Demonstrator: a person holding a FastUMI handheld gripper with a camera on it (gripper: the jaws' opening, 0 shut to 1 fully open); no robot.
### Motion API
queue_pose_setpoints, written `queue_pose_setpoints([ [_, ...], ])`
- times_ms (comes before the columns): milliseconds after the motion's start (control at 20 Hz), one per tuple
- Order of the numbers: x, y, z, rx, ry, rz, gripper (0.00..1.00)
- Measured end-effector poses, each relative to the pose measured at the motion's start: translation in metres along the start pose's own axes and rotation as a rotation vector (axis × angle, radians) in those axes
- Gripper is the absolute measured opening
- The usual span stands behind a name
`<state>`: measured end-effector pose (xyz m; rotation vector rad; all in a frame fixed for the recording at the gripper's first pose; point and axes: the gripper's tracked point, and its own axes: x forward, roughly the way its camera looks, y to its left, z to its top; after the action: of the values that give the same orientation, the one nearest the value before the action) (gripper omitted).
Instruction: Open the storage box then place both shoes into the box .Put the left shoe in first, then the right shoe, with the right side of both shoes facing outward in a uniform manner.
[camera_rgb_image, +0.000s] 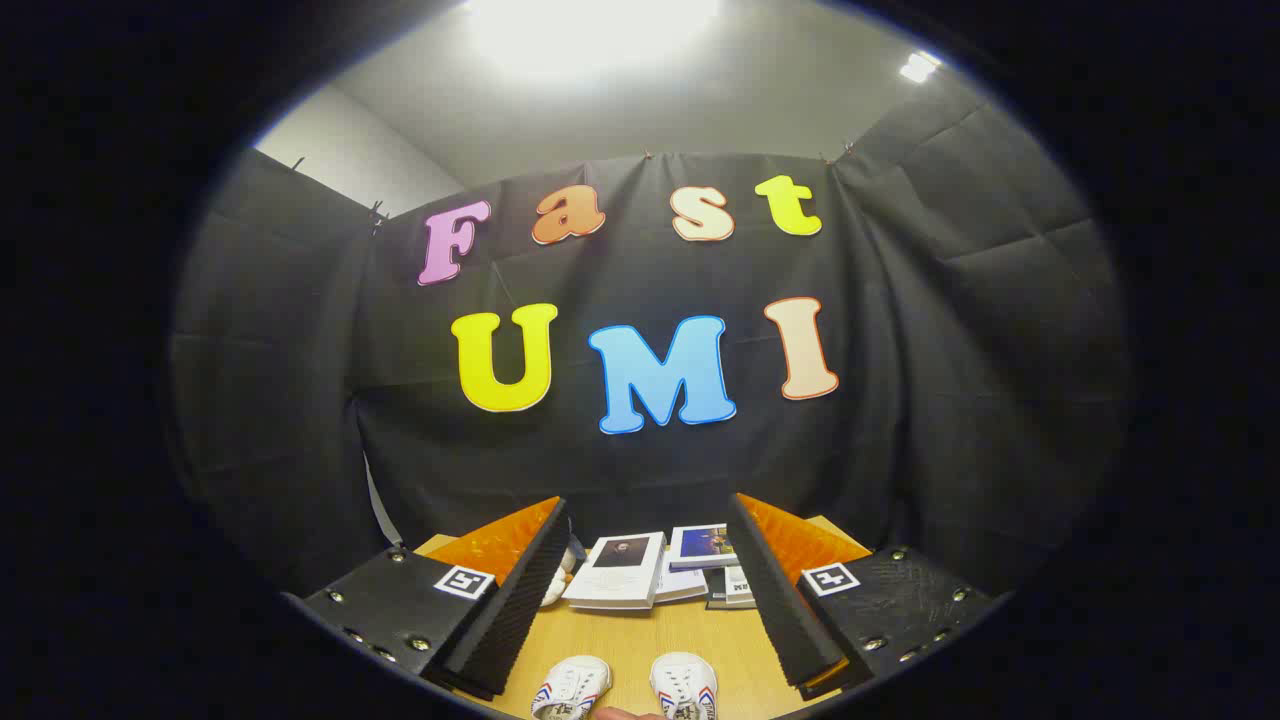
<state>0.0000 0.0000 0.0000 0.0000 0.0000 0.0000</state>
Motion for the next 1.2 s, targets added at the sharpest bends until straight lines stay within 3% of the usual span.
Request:
queue_pose_setpoints([
  [900,0.036,0.005,0.006,-0.008,0.023,0.006,0.97],
  [1200,0.048,0.028,-0.022,0.009,0.073,0.077,0.96],
])
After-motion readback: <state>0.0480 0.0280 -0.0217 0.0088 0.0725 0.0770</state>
